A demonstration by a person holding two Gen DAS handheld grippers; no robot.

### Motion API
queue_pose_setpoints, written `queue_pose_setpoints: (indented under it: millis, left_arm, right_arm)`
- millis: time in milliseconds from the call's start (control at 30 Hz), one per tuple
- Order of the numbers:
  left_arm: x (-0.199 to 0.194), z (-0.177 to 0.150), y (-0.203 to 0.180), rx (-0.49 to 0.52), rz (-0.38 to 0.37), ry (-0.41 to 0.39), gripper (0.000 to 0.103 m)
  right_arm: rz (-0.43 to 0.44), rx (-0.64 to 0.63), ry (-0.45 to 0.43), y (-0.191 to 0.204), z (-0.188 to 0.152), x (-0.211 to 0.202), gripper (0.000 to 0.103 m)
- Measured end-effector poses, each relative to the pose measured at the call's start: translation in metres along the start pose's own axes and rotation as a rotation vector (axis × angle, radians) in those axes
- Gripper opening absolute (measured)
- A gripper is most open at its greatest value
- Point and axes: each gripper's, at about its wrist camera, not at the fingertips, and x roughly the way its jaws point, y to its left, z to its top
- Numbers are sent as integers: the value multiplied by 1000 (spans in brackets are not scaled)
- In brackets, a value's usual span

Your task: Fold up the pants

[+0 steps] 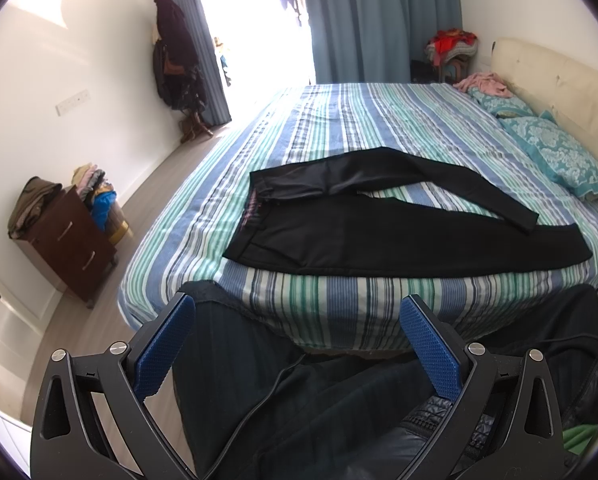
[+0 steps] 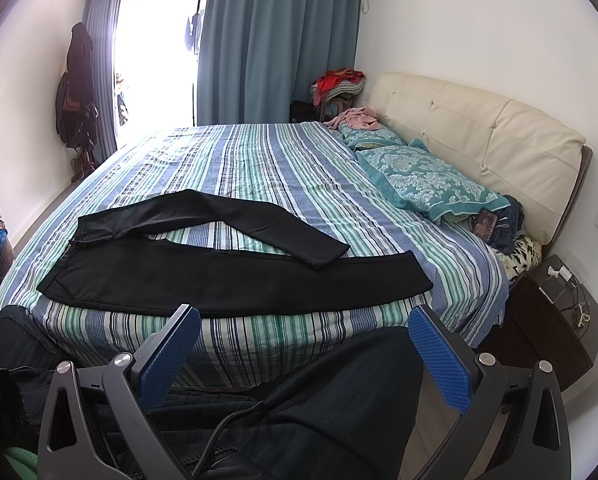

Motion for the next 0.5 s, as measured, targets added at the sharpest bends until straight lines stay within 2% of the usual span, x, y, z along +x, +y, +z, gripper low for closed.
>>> queue_pose_setpoints:
  millis: [500]
  left_arm:
    - [0,0,0,2,1,2,103]
  right_arm:
    - [0,0,1,0,-1,0,103]
